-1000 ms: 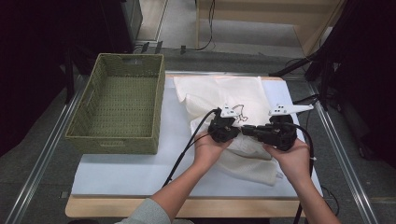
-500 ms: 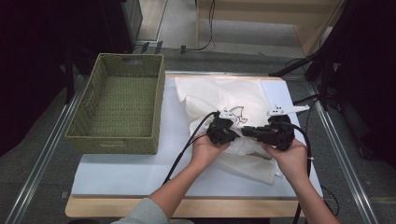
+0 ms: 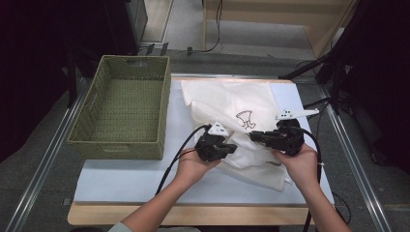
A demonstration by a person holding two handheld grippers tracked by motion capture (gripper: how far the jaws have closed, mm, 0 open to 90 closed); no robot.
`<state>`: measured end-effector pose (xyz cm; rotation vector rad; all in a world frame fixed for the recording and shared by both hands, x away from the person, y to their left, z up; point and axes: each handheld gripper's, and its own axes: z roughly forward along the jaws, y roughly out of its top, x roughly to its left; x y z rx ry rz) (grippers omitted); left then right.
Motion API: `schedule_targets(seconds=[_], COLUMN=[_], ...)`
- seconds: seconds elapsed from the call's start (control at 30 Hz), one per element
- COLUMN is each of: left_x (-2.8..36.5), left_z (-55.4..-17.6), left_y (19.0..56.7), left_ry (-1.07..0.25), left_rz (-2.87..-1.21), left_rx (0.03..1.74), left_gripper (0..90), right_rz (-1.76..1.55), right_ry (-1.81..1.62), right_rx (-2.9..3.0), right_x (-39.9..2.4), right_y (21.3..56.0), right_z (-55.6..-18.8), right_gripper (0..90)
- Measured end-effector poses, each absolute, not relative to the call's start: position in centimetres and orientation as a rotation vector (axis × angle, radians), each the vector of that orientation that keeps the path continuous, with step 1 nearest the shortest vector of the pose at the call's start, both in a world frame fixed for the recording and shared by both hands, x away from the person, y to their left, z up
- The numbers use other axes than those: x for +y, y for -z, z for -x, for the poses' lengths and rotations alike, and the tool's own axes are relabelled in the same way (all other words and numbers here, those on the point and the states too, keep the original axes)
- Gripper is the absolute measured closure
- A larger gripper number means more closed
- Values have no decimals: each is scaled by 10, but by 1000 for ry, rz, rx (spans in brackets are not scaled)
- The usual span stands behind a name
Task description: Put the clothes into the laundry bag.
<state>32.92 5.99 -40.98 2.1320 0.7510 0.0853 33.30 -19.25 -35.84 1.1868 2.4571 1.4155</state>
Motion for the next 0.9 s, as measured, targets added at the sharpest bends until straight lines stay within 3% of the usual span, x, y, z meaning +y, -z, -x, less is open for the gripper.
schedule_targets(seconds=[0.4, 0.9], left_x=[92, 44], left_z=[-320, -332], left_y=[448, 459], left_ry=[-62, -38], left_rz=[-2182, -2155], left_rx=[859, 828], left_gripper=[900, 900], right_rz=[-1195, -1195], right_ry=[-1410, -1412], right_rx=[2457, 2458], right_x=[-191, -191], right_y=[358, 359], right_z=[-333, -333], right_gripper=[890, 890])
